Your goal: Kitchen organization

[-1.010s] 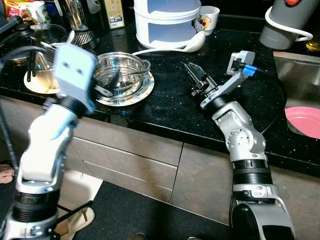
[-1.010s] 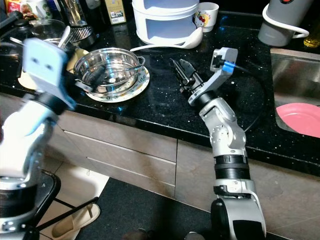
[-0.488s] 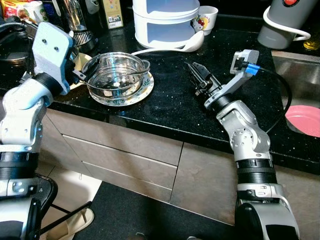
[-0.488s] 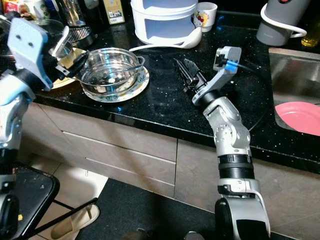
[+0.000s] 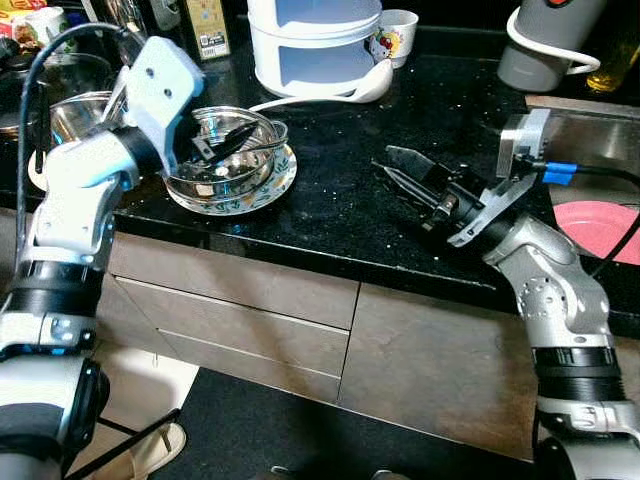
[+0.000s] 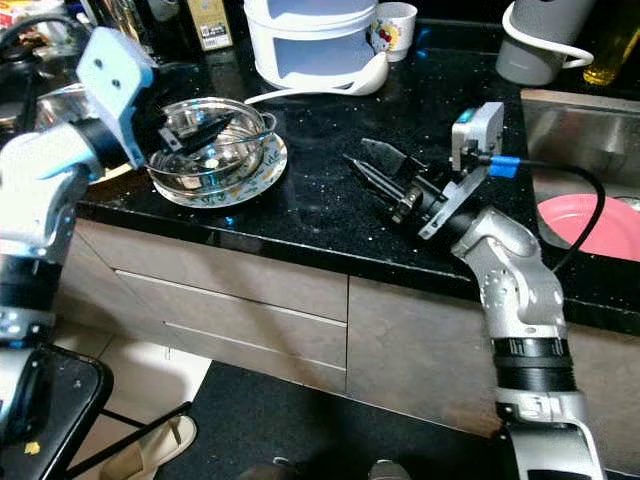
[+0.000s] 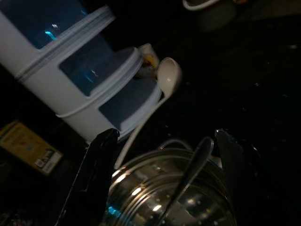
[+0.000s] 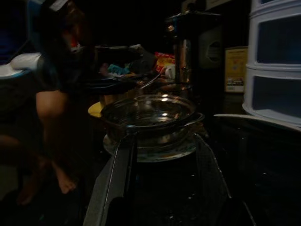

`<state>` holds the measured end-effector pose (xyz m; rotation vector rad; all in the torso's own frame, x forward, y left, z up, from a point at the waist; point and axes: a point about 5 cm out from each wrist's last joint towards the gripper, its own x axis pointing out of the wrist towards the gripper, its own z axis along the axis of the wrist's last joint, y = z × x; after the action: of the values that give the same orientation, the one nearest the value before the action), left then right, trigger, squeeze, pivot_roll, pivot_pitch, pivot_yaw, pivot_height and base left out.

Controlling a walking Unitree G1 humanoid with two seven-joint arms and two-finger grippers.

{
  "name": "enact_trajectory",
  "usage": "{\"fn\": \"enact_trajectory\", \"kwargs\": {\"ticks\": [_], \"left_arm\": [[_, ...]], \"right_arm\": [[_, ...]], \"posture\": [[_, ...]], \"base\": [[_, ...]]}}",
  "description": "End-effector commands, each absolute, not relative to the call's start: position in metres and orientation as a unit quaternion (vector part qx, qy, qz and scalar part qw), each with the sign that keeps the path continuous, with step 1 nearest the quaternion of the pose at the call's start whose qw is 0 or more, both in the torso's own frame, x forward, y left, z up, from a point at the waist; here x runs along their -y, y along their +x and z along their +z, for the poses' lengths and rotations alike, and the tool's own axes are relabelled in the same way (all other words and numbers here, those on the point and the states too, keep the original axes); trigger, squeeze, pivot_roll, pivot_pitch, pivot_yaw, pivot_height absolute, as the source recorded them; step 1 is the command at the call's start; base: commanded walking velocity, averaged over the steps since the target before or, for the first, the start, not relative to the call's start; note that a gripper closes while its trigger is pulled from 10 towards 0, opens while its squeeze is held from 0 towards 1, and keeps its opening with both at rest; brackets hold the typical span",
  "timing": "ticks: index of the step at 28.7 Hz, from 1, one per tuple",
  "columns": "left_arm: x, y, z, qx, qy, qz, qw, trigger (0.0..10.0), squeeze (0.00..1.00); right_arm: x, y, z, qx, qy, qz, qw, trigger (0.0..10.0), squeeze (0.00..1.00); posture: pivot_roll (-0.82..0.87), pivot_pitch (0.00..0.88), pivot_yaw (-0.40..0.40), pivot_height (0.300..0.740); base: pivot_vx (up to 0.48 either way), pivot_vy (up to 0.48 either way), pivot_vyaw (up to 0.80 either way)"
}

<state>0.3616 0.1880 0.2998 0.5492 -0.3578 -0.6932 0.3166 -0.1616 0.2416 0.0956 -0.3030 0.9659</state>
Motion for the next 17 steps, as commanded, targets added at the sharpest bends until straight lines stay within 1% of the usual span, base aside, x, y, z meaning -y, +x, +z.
{"fn": "enact_trajectory", "kwargs": {"ticks": [1, 3, 9, 17], "left_arm": [[-0.189, 0.364, 0.298, 0.157, 0.280, -0.349, 0.880, 10.0, 0.00], [-0.195, 0.369, 0.295, 0.126, 0.292, -0.362, 0.876, 10.0, 0.00], [-0.207, 0.377, 0.293, 0.092, 0.300, -0.361, 0.878, 10.0, 0.00], [-0.219, 0.385, 0.295, 0.076, 0.308, -0.340, 0.885, 10.0, 0.00]], "right_arm": [[0.157, 0.315, 0.239, 0.134, 0.031, 0.467, 0.874, 10.0, 0.00], [0.156, 0.317, 0.240, 0.132, 0.021, 0.457, 0.879, 10.0, 0.00], [0.159, 0.316, 0.244, 0.133, 0.011, 0.454, 0.881, 10.0, 0.00], [0.164, 0.314, 0.249, 0.134, 0.000, 0.442, 0.887, 10.0, 0.00]], "posture": [[0.00, 0.116, -0.009, 0.740], [0.00, 0.123, -0.010, 0.740], [-0.01, 0.136, -0.012, 0.740], [-0.03, 0.150, -0.013, 0.740]], "base": [[0.000, 0.000, 0.00], [0.000, 0.000, 0.00], [0.000, 0.000, 0.00], [0.000, 0.000, 0.00]]}}
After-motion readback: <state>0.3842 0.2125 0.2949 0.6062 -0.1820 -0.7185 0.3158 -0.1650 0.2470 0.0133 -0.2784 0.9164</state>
